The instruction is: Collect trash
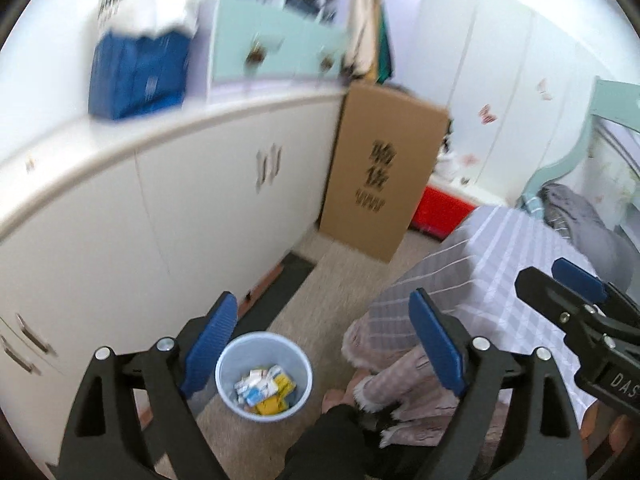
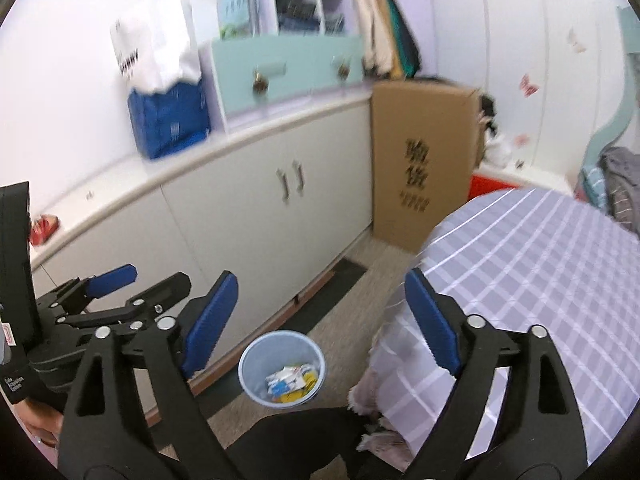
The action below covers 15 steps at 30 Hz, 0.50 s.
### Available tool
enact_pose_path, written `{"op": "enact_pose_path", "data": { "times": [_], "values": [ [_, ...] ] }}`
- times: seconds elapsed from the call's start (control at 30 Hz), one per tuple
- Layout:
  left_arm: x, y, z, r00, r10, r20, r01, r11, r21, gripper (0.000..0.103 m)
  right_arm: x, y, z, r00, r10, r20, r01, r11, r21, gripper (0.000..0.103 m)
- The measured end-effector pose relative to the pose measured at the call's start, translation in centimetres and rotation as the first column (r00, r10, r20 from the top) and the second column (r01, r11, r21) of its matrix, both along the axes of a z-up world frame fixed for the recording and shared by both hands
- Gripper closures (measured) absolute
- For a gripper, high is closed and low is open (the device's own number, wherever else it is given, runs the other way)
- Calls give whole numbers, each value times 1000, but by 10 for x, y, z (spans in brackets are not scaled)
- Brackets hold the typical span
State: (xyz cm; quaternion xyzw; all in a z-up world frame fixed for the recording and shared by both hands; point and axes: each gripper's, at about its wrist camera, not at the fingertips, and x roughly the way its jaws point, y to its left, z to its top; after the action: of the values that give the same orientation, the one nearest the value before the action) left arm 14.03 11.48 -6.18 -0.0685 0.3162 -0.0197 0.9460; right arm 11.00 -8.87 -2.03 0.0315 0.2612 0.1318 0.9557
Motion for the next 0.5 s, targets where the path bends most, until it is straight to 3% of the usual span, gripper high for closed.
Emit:
{"op": "enact_pose_path", "data": {
  "times": [0.3,0.5],
  "values": [
    [-76,-61,70,980,-102,171,88,992,85,14,-89,-44,36,990,-85,115,83,996,21,10],
    [-126,-86,91,955,-140,260,99,981,166,11,-137,-58,40,969,-175,174,172,985,29,7]
  ]
}}
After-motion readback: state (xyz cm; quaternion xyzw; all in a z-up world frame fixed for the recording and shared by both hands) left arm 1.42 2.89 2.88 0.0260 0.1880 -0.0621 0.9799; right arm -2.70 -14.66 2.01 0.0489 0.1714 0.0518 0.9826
